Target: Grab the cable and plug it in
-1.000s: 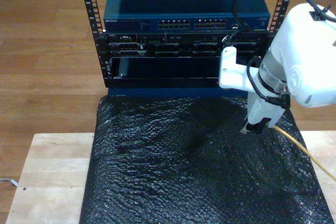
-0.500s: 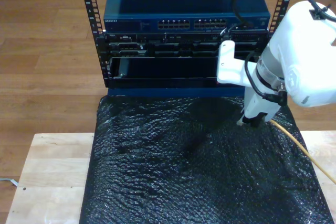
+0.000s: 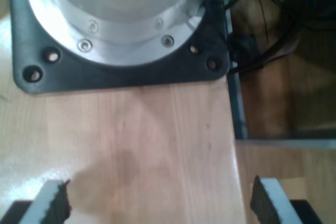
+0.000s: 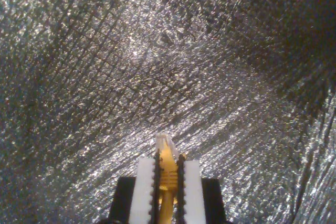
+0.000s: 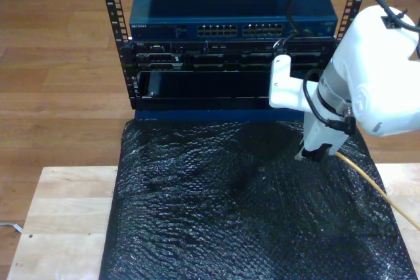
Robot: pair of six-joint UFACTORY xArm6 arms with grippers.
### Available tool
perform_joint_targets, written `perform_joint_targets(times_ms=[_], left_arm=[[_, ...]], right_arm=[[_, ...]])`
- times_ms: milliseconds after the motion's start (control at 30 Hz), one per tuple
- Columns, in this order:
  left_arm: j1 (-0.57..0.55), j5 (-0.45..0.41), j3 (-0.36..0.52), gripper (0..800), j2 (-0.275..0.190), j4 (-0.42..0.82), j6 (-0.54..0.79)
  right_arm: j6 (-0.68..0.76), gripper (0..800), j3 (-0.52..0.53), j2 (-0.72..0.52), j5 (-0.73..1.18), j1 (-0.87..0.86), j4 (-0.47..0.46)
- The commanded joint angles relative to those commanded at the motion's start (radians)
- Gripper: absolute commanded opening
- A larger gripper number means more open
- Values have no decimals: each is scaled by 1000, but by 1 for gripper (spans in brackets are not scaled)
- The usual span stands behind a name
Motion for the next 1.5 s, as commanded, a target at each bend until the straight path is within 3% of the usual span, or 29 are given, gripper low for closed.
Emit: perform_joint_targets(times_ms=[200, 367, 1200, 1500], left_arm=[[5, -83, 52, 800, 15, 2, 23], [5, -180, 86, 800, 84, -5, 21], [5, -178, 83, 800, 86, -12, 28], [5, -178, 84, 800, 86, -12, 28]], right_arm=[[-3, 1, 2, -2, -51, 0, 0], [-5, 1, 28, 0, -149, 0, -2], [-8, 2, 213, 15, -795, 15, -173], [-6, 1, 244, 58, -1014, 12, -175]])
